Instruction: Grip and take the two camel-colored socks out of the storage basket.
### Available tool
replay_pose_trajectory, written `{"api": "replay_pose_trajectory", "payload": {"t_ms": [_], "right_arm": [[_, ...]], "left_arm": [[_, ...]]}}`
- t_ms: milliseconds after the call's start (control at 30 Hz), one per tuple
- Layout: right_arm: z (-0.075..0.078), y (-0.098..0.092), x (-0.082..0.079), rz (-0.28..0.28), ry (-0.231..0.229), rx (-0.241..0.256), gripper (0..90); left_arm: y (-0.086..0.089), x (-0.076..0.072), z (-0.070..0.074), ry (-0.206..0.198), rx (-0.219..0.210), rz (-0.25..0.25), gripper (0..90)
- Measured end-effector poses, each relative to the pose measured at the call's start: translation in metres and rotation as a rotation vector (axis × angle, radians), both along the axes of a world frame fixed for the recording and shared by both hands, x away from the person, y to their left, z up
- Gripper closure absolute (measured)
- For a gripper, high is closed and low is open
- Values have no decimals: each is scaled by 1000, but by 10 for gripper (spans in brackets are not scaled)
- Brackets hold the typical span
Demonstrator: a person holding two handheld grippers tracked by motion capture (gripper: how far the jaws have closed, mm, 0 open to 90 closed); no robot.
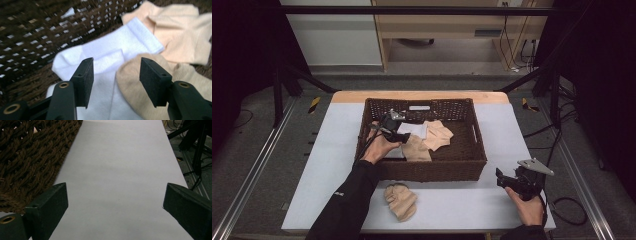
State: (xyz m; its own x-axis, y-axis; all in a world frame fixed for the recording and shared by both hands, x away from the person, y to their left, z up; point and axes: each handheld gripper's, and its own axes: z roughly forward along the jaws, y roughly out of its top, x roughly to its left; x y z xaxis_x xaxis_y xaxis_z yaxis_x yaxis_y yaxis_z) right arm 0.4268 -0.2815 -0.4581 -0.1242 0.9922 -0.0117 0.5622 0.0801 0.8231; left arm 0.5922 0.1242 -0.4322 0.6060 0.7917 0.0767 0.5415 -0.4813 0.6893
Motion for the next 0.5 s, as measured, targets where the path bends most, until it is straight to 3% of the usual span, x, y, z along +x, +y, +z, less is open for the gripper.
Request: {"api": "replay_pose_trajectory", "payload": {"t_ms": [133,367,500], "right_arm": [[1,-1,-1,-4,-5,4,61],[1,0,0,-2,-6,1,61],[1,0,0,-2,-7,-2,63]], "left_arm": [[-2,0,-4,23,26,-25,443],[-5,0,-8,66,24,-53,442],[-7,-2,-8,79,44,-84,481]]}}
